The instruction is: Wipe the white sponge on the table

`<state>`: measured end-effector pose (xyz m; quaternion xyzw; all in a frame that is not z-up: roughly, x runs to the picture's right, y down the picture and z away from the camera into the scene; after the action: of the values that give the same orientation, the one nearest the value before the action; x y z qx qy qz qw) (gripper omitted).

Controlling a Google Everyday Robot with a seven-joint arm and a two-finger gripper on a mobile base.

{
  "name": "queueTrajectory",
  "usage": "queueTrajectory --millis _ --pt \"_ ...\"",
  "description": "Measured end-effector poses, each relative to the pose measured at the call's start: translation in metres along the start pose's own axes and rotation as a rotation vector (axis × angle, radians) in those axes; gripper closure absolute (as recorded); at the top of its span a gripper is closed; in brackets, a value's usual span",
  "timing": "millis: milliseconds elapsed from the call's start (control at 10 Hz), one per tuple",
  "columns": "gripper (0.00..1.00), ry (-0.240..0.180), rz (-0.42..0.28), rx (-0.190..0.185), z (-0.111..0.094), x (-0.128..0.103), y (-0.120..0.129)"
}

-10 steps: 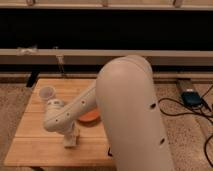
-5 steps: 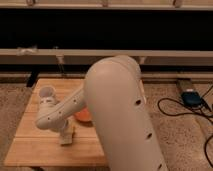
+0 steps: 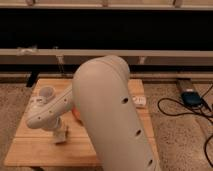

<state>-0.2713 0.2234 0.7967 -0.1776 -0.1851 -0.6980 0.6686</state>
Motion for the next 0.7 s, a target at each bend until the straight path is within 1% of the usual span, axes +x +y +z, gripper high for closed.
queueTrajectory --millis 400,700 --pt "1.00 0.000 -0.052 0.008 -0.003 -0.006 -0.018" --pt "1.00 -0.013 -0.064 0.022 -0.006 -0.014 -0.022"
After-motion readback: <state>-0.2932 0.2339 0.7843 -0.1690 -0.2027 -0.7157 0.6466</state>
